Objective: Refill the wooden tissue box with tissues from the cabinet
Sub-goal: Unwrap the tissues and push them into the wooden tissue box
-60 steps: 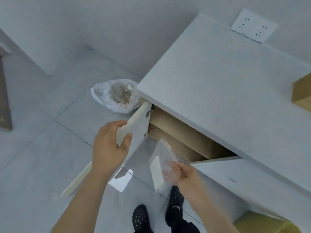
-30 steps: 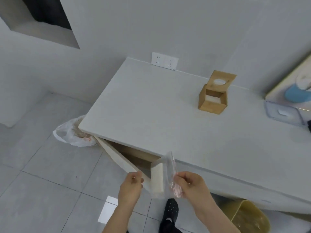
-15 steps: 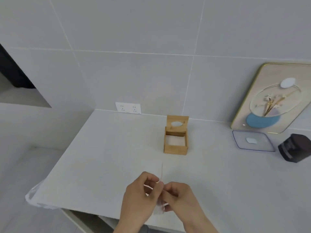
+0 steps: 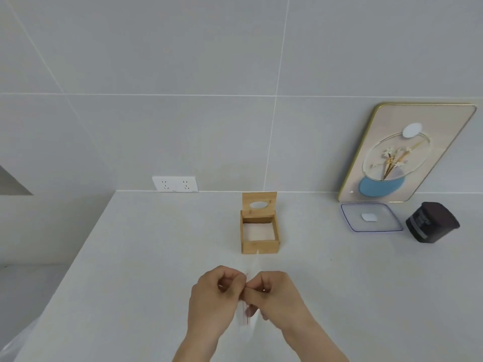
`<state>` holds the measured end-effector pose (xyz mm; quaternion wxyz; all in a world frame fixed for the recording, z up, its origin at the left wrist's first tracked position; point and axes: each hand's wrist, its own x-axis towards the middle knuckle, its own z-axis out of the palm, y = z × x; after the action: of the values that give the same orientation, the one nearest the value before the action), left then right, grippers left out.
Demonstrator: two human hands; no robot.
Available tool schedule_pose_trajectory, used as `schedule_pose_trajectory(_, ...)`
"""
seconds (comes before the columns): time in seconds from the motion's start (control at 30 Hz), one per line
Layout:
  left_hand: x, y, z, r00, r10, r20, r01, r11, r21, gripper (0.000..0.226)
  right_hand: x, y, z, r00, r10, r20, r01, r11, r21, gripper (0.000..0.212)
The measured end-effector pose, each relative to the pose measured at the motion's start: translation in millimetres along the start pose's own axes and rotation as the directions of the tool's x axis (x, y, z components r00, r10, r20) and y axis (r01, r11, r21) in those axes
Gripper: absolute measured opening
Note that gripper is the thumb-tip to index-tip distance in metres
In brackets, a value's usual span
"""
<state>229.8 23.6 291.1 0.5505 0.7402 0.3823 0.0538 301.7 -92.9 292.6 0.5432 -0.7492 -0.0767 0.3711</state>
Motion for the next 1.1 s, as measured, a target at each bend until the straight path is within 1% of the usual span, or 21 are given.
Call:
schedule_pose_trajectory(0.1, 14.3, 1.9, -13.2, 0.999, -0.024, 0.045, 0.029, 0.995, -0.101, 0.014, 4.1, -12.2, 5.8, 0.998, 0.018, 0.055, -0.022, 0.998, 0.061, 0.017)
schedule_pose_trajectory(0.2, 28.7, 3.1, -34.2, 0.996, -0.039, 0.084, 0.056, 0.976, -0.212, 0.015, 12.9, -22.8, 18.8, 0.996, 0.032, 0.089, -0.05, 0.978, 0.204, 0.017)
schedule_pose_trajectory(0.23, 32.8, 2.6, -39.7, 0.996, -0.04, 0.086, 0.058, 0.974, -0.218, 0.015, 15.0, -25.5, 23.4, 0.994, 0.039, 0.099, -0.063, 0.965, 0.255, 0.017)
schedule_pose_trajectory(0.3, 41.5, -1.7, -48.4, 0.998, -0.017, 0.055, 0.027, 0.985, -0.172, 0.015, 19.5, -30.6, 34.3, 0.994, 0.051, 0.092, -0.078, 0.943, 0.322, 0.017)
schedule_pose_trajectory(0.4, 50.9, -9.3, -58.9, 0.999, 0.044, 0.008, -0.043, 0.996, -0.081, 0.015, 26.3, -36.0, 56.4, 0.997, 0.08, 0.013, -0.079, 0.931, 0.356, 0.021)
schedule_pose_trajectory(0.53, 60.0, -22.9, -68.6, 0.998, 0.045, 0.037, -0.043, 0.998, -0.048, 0.019, 33.1, -38.3, 86.6, 0.973, 0.075, -0.217, -0.027, 0.976, 0.218, 0.019)
schedule_pose_trajectory(0.63, 63.3, -29.5, -72.0, 0.996, 0.045, 0.082, -0.043, 0.999, -0.018, 0.02, 33.6, -38.7, 105.4, 0.94, 0.079, -0.333, -0.015, 0.982, 0.19, 0.017)
schedule_pose_trajectory(0.7, 62.5, -31.4, -74.6, 0.994, 0.033, 0.105, -0.031, 0.999, -0.016, 0.019, 34.6, -38.6, 114.7, 0.91, 0.072, -0.409, -0.022, 0.992, 0.126, 0.016)
schedule_pose_trajectory(0.77, 62.2, -32.1, -80.5, 0.993, 0.032, 0.113, -0.029, 0.999, -0.032, 0.019, 36.0, -40.7, 122.0, 0.894, 0.042, -0.447, -0.015, 0.998, 0.062, 0.017)
schedule_pose_trajectory(0.87, 64.5, -31.0, -83.7, 0.993, 0.034, 0.117, -0.023, 0.996, -0.091, 0.02, 39.4, -44.0, 133.2, 0.873, -0.003, -0.487, 0.017, 1.0, 0.025, 0.016)
schedule_pose_trajectory(0.93, 65.3, -29.0, -82.7, 0.993, 0.0, 0.118, 0.019, 0.987, -0.16, 0.021, 43.9, -42.3, 138.7, 0.852, -0.017, -0.523, 0.042, 0.999, 0.035, 0.014)
schedule_pose_trajectory(0.97, 66.2, -29.1, -84.3, 0.994, -0.033, 0.107, 0.055, 0.977, -0.208, 0.022, 46.5, -39.8, 137.4, 0.832, -0.009, -0.555, 0.055, 0.996, 0.067, 0.015)
schedule_pose_trajectory(1.03, 70.8, -32.0, -93.8, 0.99, -0.124, 0.073, 0.141, 0.93, -0.339, 0.024, 50.4, -35.0, 123.6, 0.792, 0.077, -0.606, 0.066, 0.976, 0.209, 0.017)
schedule_pose_trajectory(1.07, 71.9, -36.1, -100.4, 0.986, -0.152, 0.062, 0.164, 0.918, -0.362, 0.024, 50.0, -31.6, 113.6, 0.794, 0.123, -0.596, 0.047, 0.964, 0.261, 0.017)
schedule_pose_trajectory(1.1, 72.2, -41.0, -106.8, 0.987, -0.152, 0.058, 0.163, 0.927, -0.338, 0.023, 48.1, -28.4, 105.1, 0.812, 0.141, -0.566, 0.019, 0.963, 0.267, 0.016)
